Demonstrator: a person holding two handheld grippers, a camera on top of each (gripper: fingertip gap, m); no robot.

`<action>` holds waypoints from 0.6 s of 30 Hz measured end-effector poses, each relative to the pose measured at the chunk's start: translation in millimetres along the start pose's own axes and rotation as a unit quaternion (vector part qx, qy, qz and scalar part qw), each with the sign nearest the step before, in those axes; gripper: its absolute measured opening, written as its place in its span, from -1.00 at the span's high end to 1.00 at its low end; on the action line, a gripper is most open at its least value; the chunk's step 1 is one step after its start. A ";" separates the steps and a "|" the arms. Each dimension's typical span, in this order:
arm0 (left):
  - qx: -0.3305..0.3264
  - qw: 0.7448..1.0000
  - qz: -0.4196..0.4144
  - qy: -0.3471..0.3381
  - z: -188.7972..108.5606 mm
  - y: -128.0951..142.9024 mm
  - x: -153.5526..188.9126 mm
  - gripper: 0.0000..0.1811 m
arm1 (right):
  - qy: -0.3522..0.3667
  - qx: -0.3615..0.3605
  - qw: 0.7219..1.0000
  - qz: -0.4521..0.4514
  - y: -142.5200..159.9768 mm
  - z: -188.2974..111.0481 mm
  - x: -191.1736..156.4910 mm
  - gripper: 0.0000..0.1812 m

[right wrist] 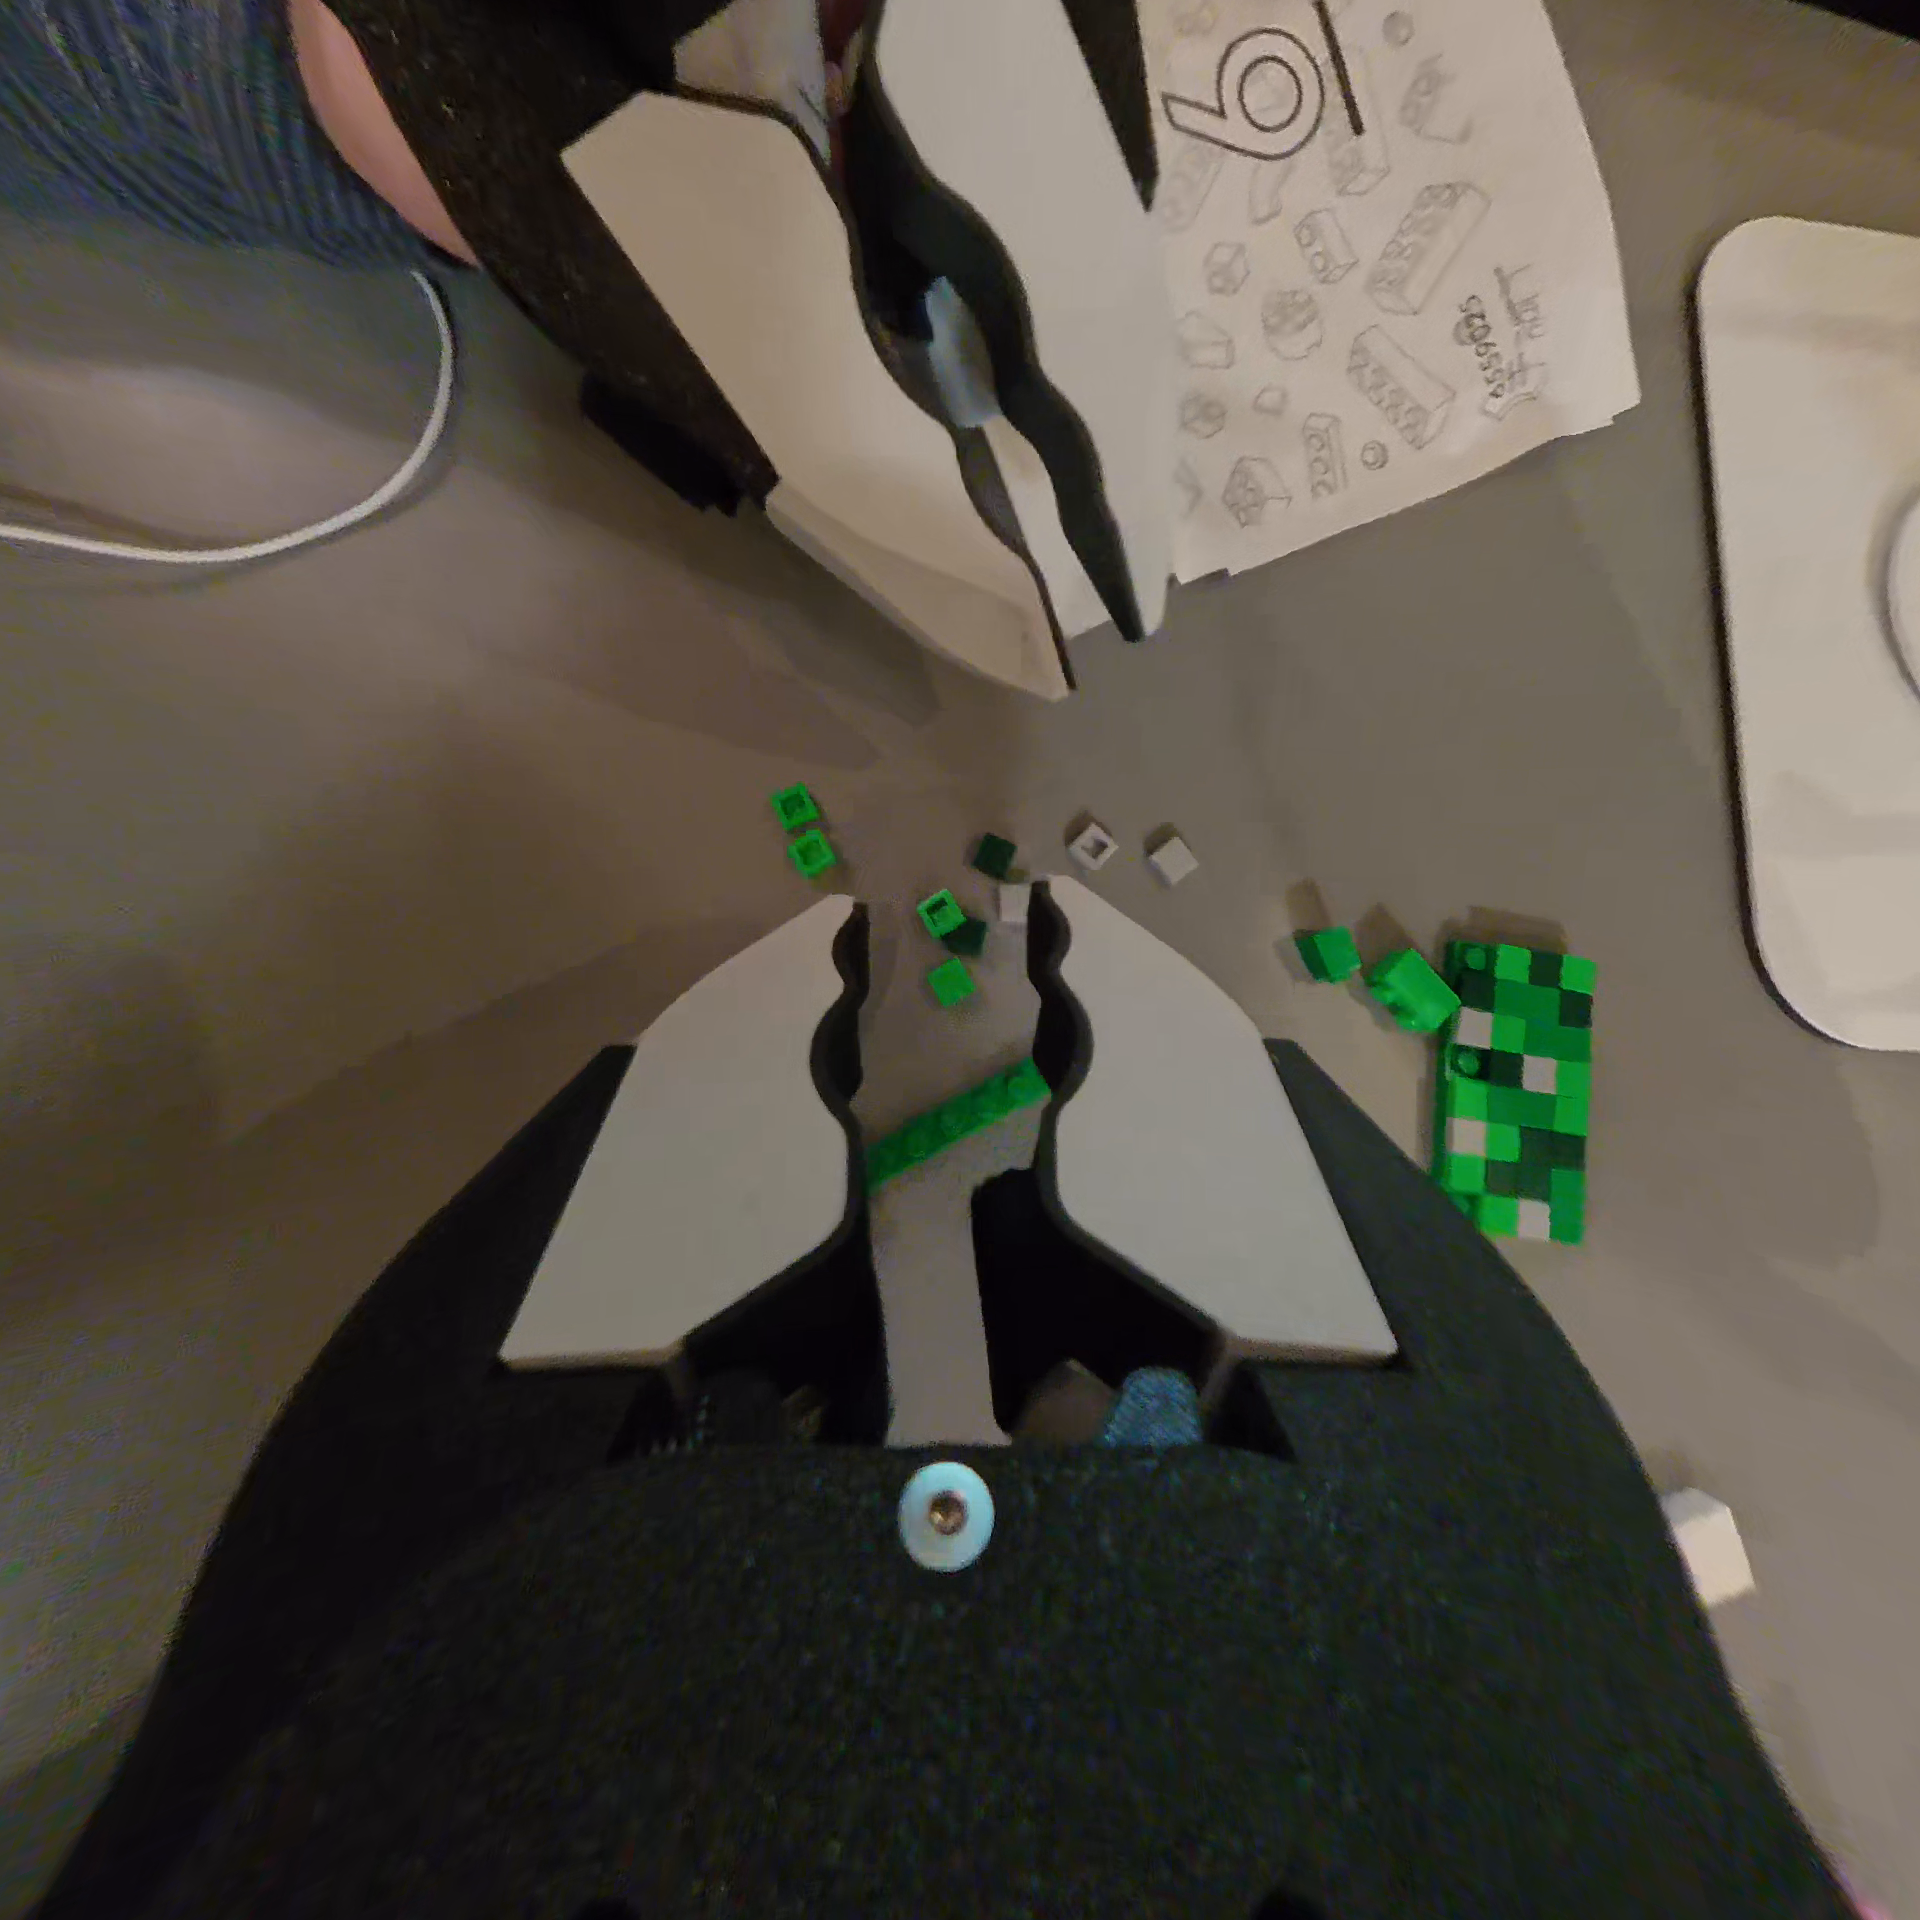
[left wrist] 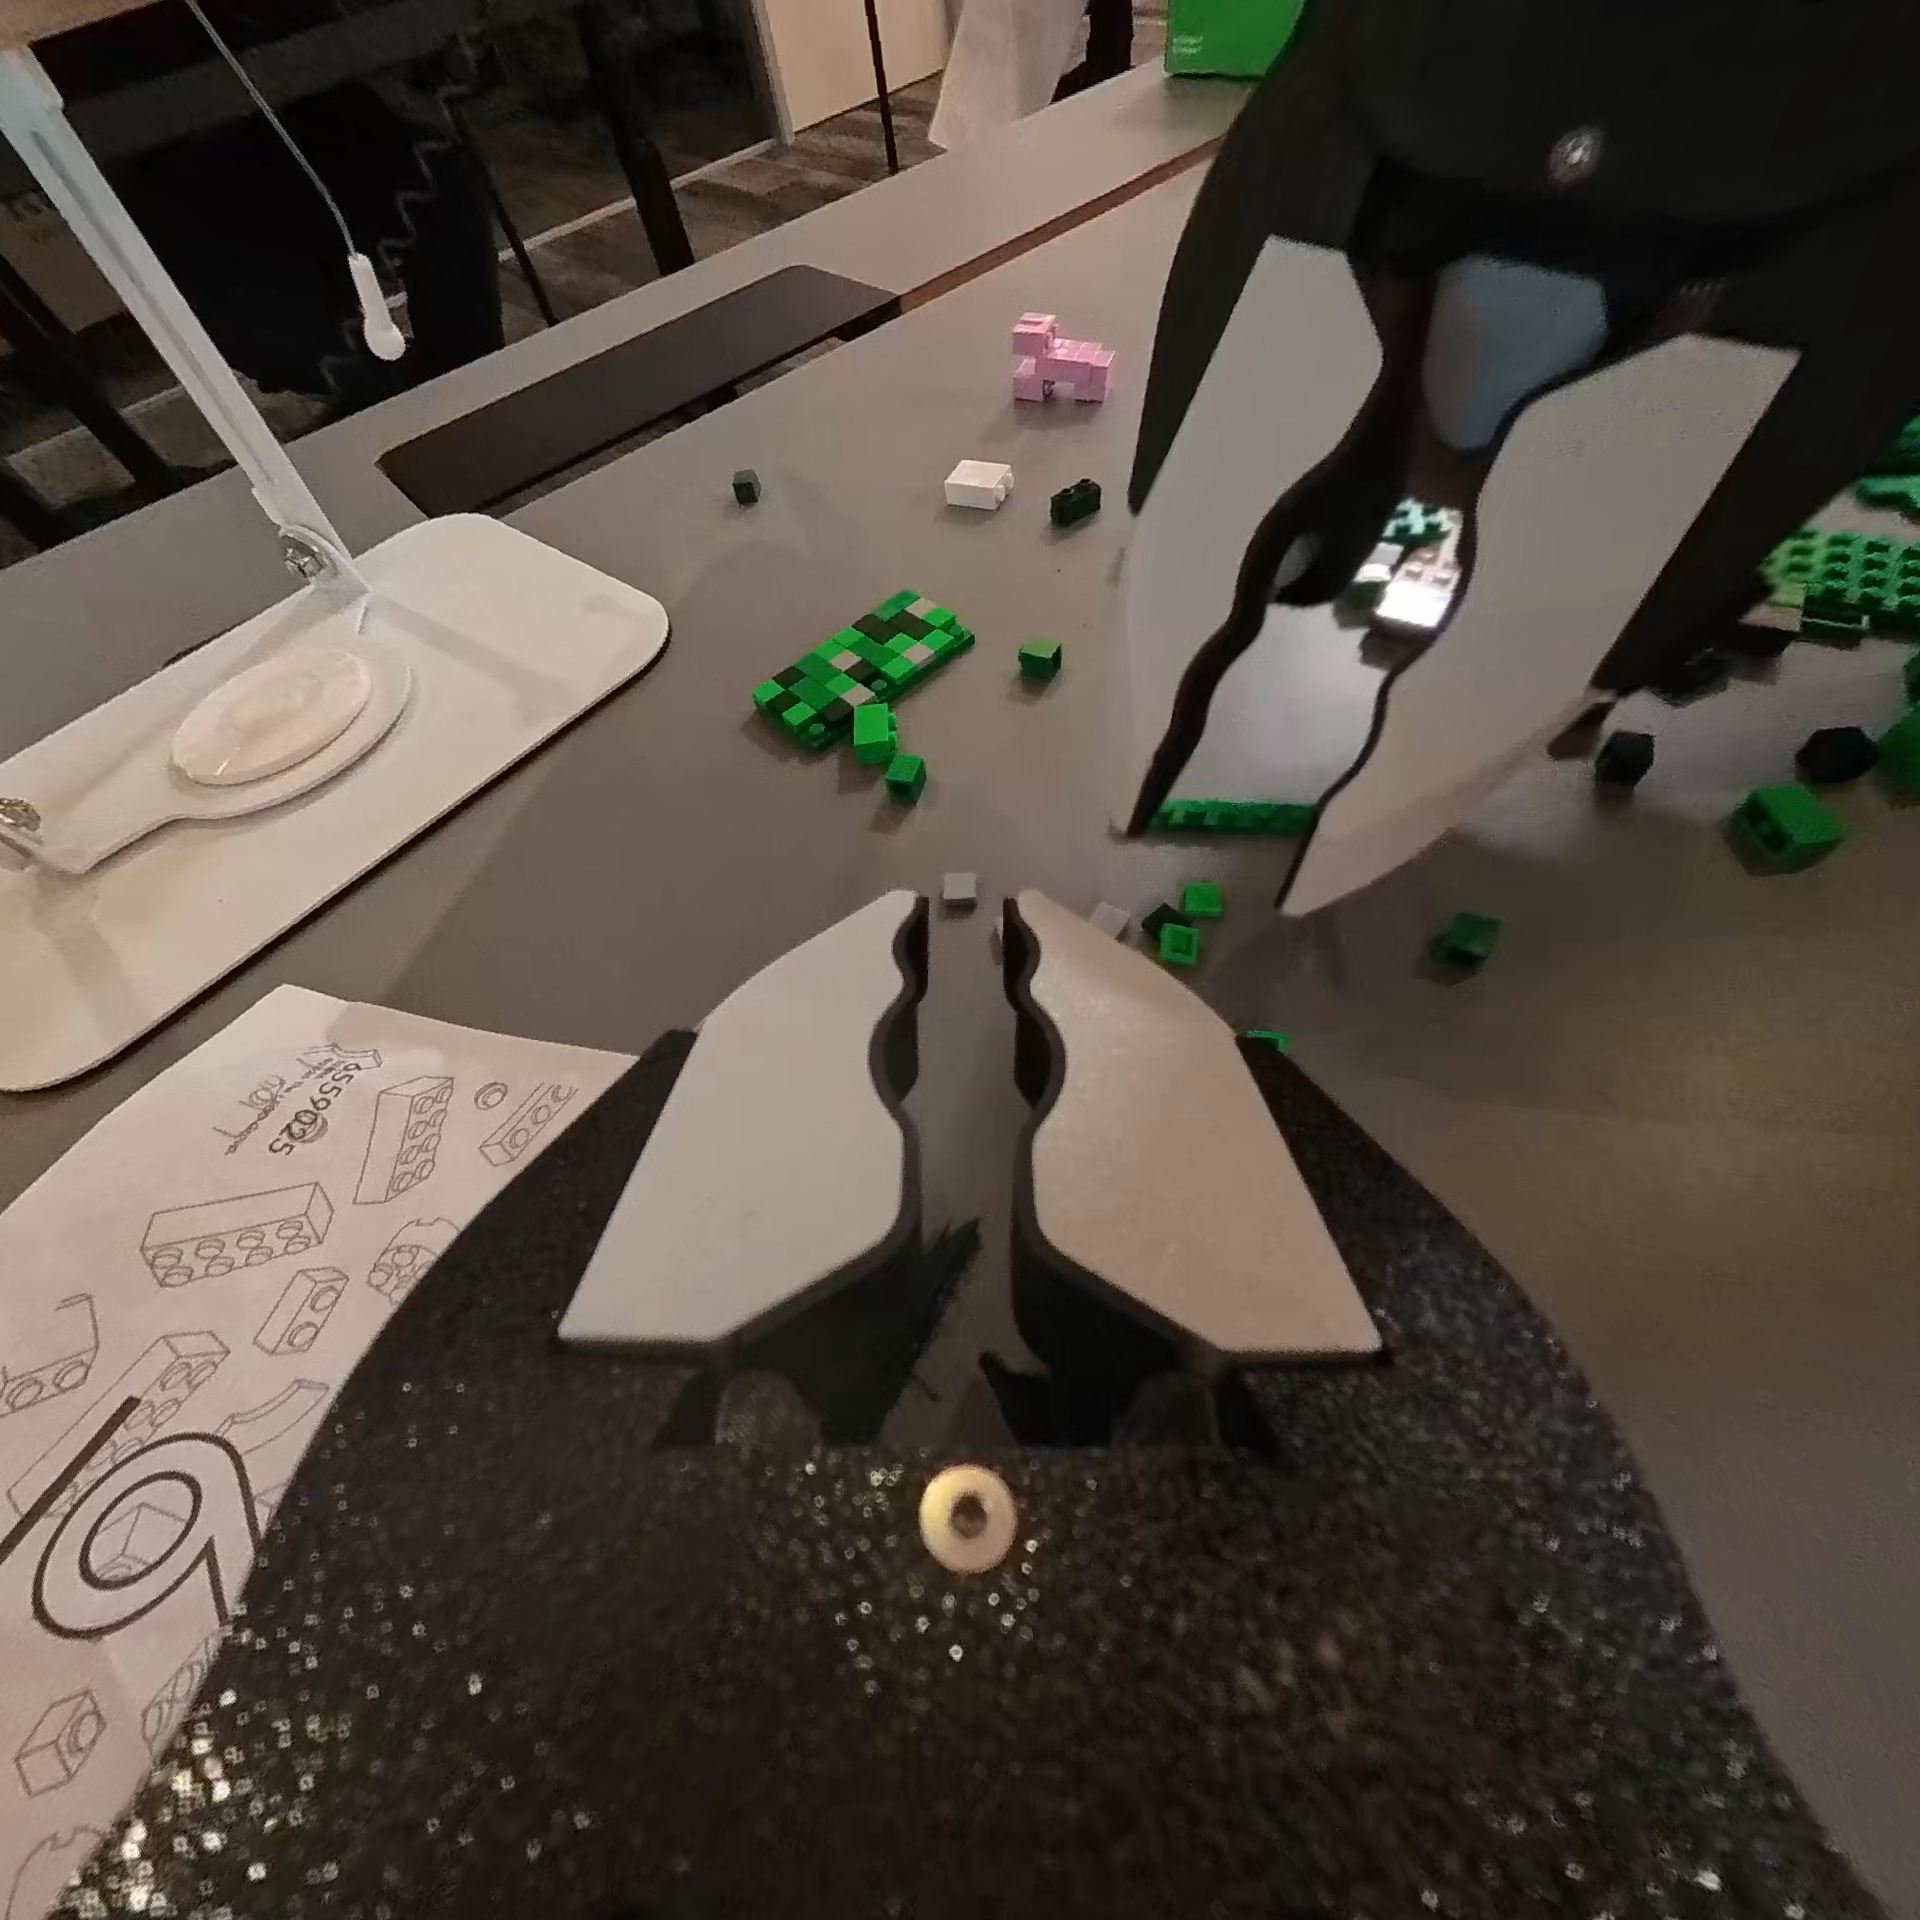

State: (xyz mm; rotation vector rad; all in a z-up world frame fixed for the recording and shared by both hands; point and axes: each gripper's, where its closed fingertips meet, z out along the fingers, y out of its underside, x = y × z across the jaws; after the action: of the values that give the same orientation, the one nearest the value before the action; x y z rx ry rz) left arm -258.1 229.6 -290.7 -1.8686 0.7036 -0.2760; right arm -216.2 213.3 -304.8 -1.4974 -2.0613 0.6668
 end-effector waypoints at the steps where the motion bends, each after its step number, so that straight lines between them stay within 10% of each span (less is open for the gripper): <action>1: -0.001 1.000 0.002 0.000 0.3 0.3 0.2 0.86 | 0.007 -0.011 1.000 -0.002 3.9 -5.1 1.7 0.67; 10: -0.001 1.000 0.008 0.001 0.5 -0.1 2.3 0.86 | 0.034 -0.126 0.986 0.099 108.7 -108.2 0.8 0.75; 18: 0.000 1.000 0.013 0.004 1.7 -1.5 5.6 0.88 | 0.044 -0.199 0.966 0.161 181.7 -129.3 -25.3 0.83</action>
State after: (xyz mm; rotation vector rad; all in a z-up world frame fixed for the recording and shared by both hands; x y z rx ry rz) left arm -252.3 228.0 -290.8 -1.8582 0.7325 -0.2683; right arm 3.8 251.2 -327.9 -2.0772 -1.9819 0.2985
